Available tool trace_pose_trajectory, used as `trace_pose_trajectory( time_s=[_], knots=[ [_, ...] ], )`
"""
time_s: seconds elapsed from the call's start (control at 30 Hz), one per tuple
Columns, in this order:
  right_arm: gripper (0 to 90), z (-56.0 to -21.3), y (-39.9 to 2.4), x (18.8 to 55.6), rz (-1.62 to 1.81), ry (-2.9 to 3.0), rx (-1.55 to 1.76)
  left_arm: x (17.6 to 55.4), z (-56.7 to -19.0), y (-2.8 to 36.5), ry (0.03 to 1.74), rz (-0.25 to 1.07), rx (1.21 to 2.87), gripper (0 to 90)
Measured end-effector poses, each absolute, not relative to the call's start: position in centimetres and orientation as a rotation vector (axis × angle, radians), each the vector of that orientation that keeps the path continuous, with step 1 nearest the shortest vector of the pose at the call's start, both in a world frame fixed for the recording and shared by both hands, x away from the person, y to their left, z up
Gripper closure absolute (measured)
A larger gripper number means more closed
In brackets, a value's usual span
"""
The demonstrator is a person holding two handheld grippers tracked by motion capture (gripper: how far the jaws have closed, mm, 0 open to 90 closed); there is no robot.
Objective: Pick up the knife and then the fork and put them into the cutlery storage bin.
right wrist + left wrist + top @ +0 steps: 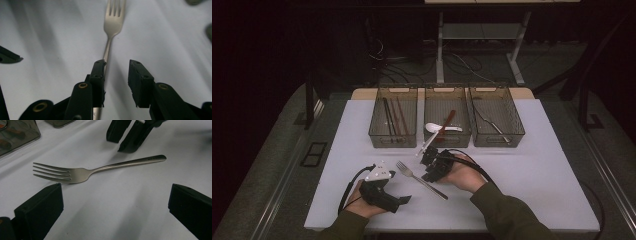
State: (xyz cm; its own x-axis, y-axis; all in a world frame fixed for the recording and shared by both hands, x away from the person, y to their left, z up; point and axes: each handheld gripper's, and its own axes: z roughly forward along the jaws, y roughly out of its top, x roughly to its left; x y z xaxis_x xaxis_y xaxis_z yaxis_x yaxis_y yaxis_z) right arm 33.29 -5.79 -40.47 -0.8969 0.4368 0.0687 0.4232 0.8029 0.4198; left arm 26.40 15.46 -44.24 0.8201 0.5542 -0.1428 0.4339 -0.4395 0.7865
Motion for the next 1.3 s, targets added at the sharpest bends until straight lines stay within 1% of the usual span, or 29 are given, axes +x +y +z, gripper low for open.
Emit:
trace_pose_trajectory(
  time_s=[0.27, 0.57, 0.6, 0.7, 0.8, 1.1, 1.3],
  knots=[
    [69.7, -41.3, -3.6, 33.6, 0.545, 3.017, 0.683, 26.4, -44.3, 15.4, 0.714, 0.153, 2.116, 0.0],
    [75.2, -41.9, -2.5, 33.5, 0.417, 3.041, 0.617, 26.4, -44.4, 15.3, 0.709, 0.142, 2.121, 0.0],
    [77.6, -41.9, -2.4, 33.4, 0.405, 3.037, 0.609, 26.4, -44.4, 15.3, 0.709, 0.143, 2.122, 0.0],
    [79.6, -41.9, -2.1, 33.5, 0.367, 3.028, 0.591, 26.4, -44.4, 15.3, 0.708, 0.144, 2.122, 0.0],
    [84.5, -41.9, -2.0, 33.6, 0.349, 3.015, 0.588, 26.4, -44.4, 15.3, 0.711, 0.143, 2.121, 0.0],
    [84.9, -41.8, -2.4, 33.5, 0.381, 3.019, 0.567, 26.5, -44.4, 15.4, 0.708, 0.139, 2.118, 0.0],
    [84.9, -41.5, -4.2, 33.8, 0.47, 3.017, 0.625, 26.5, -44.4, 15.5, 0.706, 0.118, 2.104, 0.0]
  ],
)
